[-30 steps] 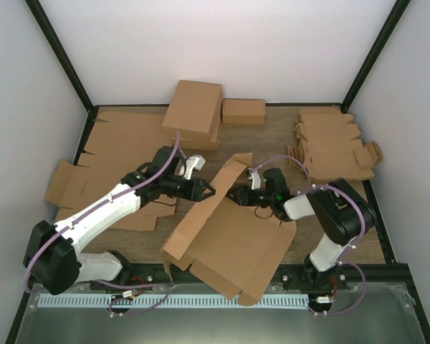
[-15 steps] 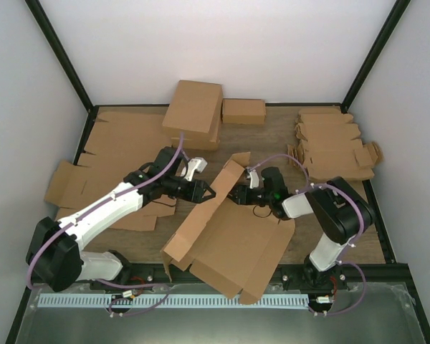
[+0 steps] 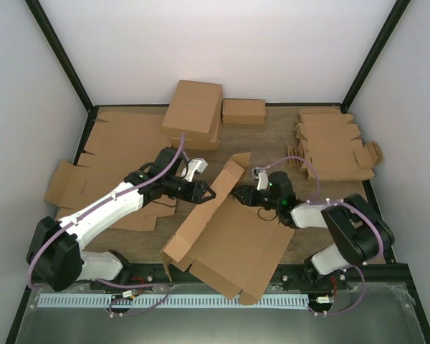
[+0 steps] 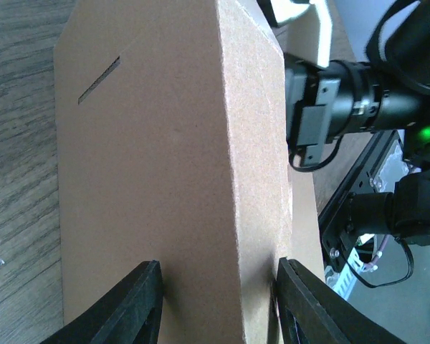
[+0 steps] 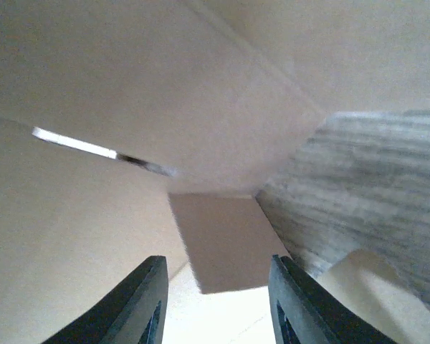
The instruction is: Fold the paper box
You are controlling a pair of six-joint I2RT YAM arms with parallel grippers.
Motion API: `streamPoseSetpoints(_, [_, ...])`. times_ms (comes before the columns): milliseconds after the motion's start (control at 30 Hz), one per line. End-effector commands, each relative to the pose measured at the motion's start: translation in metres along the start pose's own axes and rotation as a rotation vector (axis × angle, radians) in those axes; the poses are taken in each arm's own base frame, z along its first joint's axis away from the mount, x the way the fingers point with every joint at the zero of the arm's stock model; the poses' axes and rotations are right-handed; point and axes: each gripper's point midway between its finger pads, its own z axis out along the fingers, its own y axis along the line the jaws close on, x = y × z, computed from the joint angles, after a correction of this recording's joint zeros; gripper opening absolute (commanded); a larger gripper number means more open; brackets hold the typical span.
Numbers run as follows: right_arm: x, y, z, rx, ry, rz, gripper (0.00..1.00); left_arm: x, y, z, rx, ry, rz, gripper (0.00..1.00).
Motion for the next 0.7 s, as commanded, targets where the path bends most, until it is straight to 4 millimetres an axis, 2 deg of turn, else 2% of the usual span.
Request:
streamPoseSetpoints(0, [-0.025,0.001,-0.018,0.085,-0.127,-0.029,0.42,0.013,0.006,0.004,-0.011,0.058,-0.020,0.46])
streamPoseSetpoints(133, [-0.046,0.015,-0.040,0.109,-0.219,-0.082,0.41,0.012,0.004,0.002,-0.002,0.055,-0.016,0.49])
streamPoseSetpoints(267, [-0.068,0.026,-0.053,0.155,-0.265,-0.122,0.41,0.012,0.001,0.002,0.009,0.052,-0.009,0.51])
streamPoseSetpoints(433, [-0.092,0.019,-0.061,0.297,-0.285,-0.150,0.41,0.011,0.000,0.002,0.017,0.050,-0.010,0.51])
streamPoseSetpoints(667, [-0.115,0.022,-0.062,0.372,-0.289,-0.189,0.40,0.011,-0.003,0.002,0.027,0.052,-0.013,0.51])
